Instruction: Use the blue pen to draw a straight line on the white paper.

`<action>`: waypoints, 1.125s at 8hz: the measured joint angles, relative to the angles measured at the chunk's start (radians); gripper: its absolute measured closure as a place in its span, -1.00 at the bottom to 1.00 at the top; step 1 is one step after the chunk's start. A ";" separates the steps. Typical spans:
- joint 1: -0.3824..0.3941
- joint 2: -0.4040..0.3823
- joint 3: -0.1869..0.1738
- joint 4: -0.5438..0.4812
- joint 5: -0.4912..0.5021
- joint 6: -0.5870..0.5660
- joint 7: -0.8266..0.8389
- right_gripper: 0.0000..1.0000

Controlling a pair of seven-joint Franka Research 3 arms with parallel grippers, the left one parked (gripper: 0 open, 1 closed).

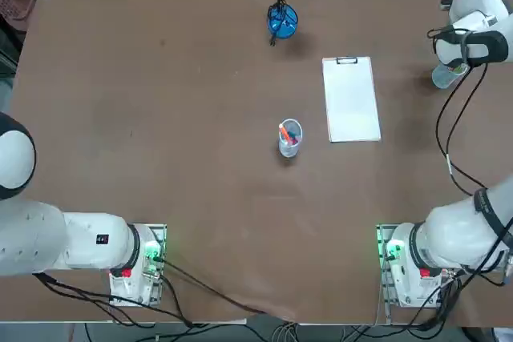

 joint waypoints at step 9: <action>0.000 -0.004 -0.001 0.012 -0.007 0.000 0.002 0.67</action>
